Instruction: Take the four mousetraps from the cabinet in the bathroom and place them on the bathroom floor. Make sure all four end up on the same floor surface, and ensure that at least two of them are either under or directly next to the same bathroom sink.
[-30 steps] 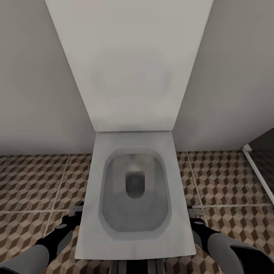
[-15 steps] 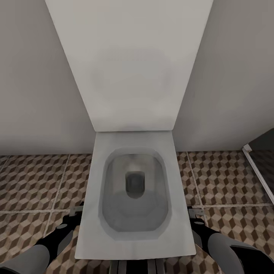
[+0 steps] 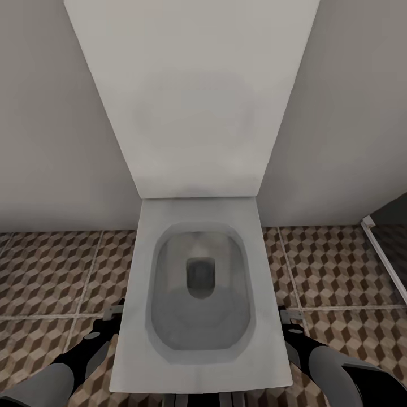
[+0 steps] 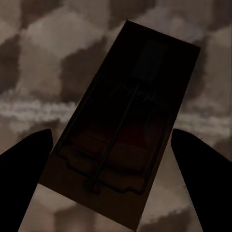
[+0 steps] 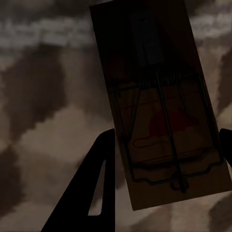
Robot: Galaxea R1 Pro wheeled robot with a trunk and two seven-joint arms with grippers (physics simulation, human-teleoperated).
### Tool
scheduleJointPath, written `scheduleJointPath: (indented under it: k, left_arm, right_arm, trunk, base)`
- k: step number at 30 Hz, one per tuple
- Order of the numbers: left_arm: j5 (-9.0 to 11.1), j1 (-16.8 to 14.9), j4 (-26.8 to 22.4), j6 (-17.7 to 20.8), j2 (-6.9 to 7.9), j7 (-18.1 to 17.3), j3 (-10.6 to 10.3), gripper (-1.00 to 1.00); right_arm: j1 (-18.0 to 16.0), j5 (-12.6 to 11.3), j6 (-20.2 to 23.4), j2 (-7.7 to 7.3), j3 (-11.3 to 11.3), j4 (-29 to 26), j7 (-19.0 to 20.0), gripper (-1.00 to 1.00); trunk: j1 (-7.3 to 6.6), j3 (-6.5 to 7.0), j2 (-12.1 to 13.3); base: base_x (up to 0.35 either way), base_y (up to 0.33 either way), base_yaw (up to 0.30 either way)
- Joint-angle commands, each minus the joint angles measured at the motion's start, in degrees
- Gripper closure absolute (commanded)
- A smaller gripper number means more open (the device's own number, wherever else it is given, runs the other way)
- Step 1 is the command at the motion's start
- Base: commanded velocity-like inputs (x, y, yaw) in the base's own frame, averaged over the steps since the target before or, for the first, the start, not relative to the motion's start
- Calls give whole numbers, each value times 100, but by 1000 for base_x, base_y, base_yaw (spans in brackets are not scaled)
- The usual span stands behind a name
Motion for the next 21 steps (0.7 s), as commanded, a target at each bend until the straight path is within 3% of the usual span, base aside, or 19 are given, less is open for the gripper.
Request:
scheduleJointPath:
  k: [1, 9, 21]
  left_arm:
    - [37, -2, -3, -37, 4, 33, -49, 100]
    - [44, -2, 13, -376, 5, 34, -48, 100]
    - [59, -2, 14, -371, -2, 48, -38, 100]
  right_arm:
    - [-5, 44, -32, 0, -48, 16, -10, 100]
    - [-4, 47, -37, 0, -48, 14, -10, 100]
    - [-2, 49, -44, -7, -48, 14, -10, 100]
  trunk:
    - [-1, -3, -1]
    - [-1, -3, -1]
    - [-1, -3, -1]
  base:
    - [31, 0, 0]
    - [8, 0, 0]
    - [0, 0, 0]
